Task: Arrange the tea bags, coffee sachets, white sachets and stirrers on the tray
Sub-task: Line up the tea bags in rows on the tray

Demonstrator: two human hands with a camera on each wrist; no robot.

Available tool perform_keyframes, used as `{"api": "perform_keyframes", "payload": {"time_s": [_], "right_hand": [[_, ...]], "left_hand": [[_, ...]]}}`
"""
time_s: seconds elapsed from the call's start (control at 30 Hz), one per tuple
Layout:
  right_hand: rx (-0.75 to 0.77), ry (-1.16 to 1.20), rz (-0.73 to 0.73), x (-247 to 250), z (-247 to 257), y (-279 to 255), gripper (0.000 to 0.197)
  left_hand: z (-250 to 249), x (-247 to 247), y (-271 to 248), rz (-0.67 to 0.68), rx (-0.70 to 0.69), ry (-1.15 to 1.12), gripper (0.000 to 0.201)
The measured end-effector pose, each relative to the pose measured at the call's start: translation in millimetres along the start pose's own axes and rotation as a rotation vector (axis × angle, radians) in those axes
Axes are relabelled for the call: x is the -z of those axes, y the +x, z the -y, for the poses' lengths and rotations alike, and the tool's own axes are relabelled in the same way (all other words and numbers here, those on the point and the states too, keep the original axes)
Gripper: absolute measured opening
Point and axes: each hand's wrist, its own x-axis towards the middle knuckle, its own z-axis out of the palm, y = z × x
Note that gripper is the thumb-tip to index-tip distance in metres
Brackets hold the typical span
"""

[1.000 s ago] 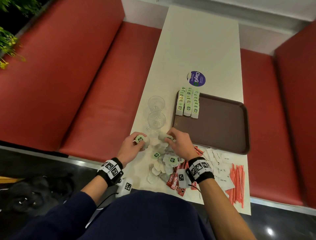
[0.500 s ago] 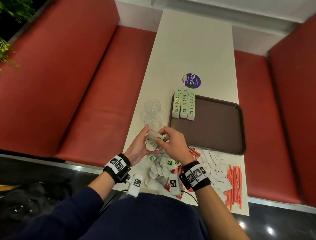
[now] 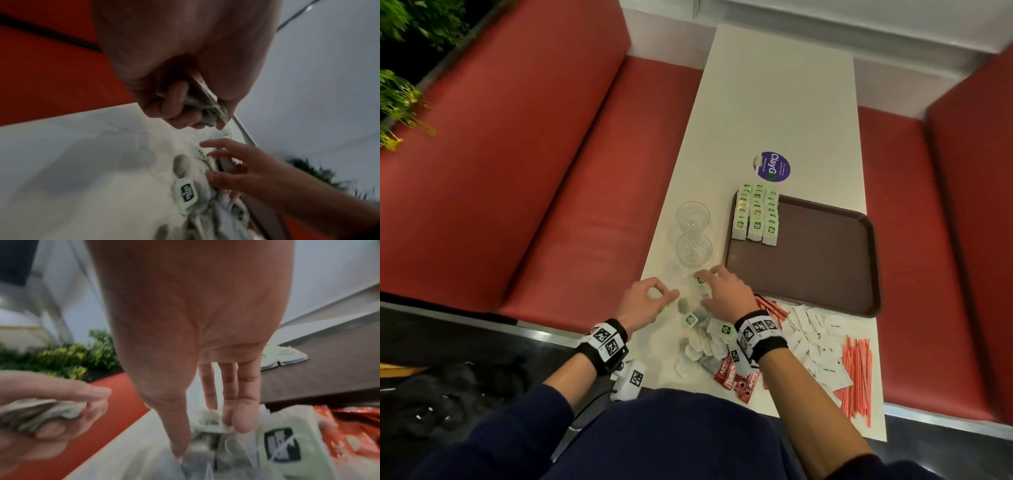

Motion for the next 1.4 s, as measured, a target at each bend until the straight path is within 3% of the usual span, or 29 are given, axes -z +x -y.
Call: {"api": "perform_keyframes", "payload": {"time_s": [0.07,0.23,0.4,0.5,0.63,0.83,0.9,1.03,1.1,1.23,1.4], "right_hand": [[0.001,-0.056,-0.033,-10.5,4.1,3.9,0.056],[0.003,-0.025,-0.101,-14.9,5.2,6.8,0.025],[-0.058,0.163,-0.141,-8.9,-3.5,-2.1,0.017],[-0.068,0.341,-0.183,-0.5,-14.5,-9.9,0.018],[-0.083,0.527,-0.243,17.8,-23.8,-32.1,0.018],[-0.053,0.953,-0.217,41.7,-13.7,-59.6,0.028],[0.007,0.933,-0.231,51.0,-4.9,-64.7,0.025],[0.111,0.67,-0.308,59.6,5.0,-68.1,0.019],[0.133,0.595,-0.343,60.8,7.0,-68.3,0.022],[0.094,0.602,-0.325,69.8,10.1,-70.9,0.044],[-0.023,0.822,-0.325,89.4,0.2,-76.9,0.056]], "left_hand": [[8.7,-6.4,5.6,0.014,-0.048,0.184,0.037],[8.4,-33.3,8.9,0.118,-0.105,0.549,0.063],[6.1,-48.5,15.9,0.058,-0.203,0.644,0.034],[4.9,-44.8,17.8,0.083,-0.215,0.576,0.022],[1.2,-31.2,15.8,0.1,-0.244,0.322,0.016],[-32.3,-20.1,-1.4,0.167,-0.136,-0.055,0.018],[-46.9,-21.3,-7.9,0.248,-0.156,-0.193,0.02],[-68.6,-22.7,-14.7,0.349,-0.16,-0.372,0.035],[-74.7,-24.8,-15.3,0.386,-0.138,-0.44,0.033],[-82.6,-31.1,-12.8,0.307,-0.145,-0.494,0.029],[-88.6,-26.9,-7.3,0.198,-0.099,-0.553,0.013]]}}
